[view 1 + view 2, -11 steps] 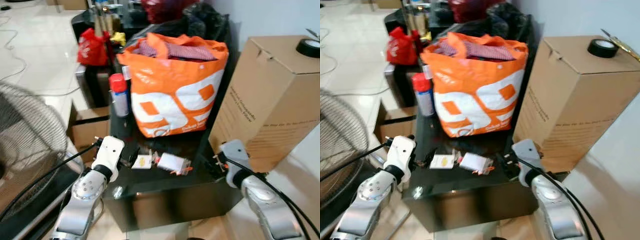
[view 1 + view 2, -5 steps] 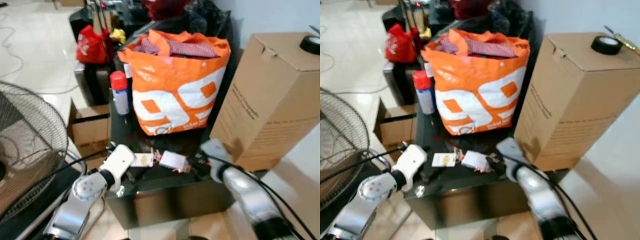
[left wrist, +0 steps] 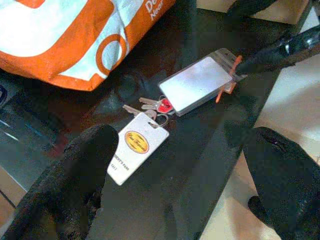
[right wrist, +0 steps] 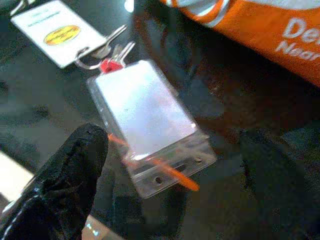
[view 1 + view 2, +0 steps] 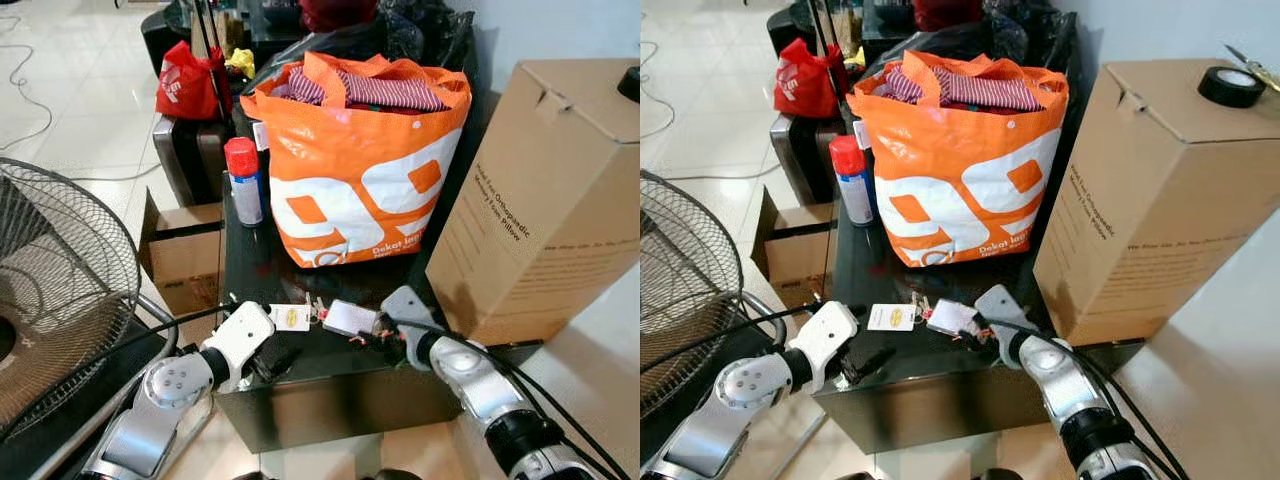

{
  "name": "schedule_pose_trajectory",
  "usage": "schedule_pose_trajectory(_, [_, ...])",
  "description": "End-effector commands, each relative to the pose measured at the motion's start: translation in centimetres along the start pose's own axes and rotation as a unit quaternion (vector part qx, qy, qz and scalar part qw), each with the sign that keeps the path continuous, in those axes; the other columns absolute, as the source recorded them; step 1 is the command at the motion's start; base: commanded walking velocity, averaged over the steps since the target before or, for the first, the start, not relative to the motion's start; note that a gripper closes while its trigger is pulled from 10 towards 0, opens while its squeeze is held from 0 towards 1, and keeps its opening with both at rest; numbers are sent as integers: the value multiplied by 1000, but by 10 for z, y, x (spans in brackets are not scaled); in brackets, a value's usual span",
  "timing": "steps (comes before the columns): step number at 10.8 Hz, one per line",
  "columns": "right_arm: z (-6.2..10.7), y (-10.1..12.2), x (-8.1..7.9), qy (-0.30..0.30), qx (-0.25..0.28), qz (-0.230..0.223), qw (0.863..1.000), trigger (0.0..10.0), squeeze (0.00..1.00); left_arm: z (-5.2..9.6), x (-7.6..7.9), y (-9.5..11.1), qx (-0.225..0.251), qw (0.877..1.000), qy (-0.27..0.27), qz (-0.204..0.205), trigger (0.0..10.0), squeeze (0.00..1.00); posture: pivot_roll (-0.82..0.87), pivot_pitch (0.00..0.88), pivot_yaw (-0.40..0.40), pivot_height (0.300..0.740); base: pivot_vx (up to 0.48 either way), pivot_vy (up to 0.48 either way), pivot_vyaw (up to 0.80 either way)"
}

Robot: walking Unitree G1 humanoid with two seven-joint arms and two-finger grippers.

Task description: Hang keys on a hook

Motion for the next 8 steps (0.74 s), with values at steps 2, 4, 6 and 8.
schedule_pose_trajectory(2, [-2,-2,3,4,-11,6,1000,1059,0,-1,4,3,4,1000,-9,-4,10000,0,-135,52,12,740,0,0,0])
schedule_pose_trajectory(4, [-4,-4,3,5,-14,-7,1000,0,0,-2,3,3,4,1000,-7,-3,10000,0,-134,55,6,740,0,0,0])
schedule_pose_trajectory(6, [-7,-9,1,4,-32,-3,999,0,0,-1,2,3,2,1000,-7,-2,10000,0,-132,67,5,740,0,0,0])
schedule_pose_trajectory(8, [-10,-11,-1,-4,-39,-36,999,0,0,0,1,1,-1,1000,-5,-2,10000,0,-129,75,2,740,0,0,0])
Point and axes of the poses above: a point about 5 cm out from each wrist's last joint towards the gripper, its own z axis pointing back from the gripper into the wrist, its own y axis along the axis of the wrist's last joint, x = y × z, the point moved 3 cm from there along -z, pointing out of the wrist towards the gripper, and after that the axes turned 6 degrees about -z, right-handed, at the moved point
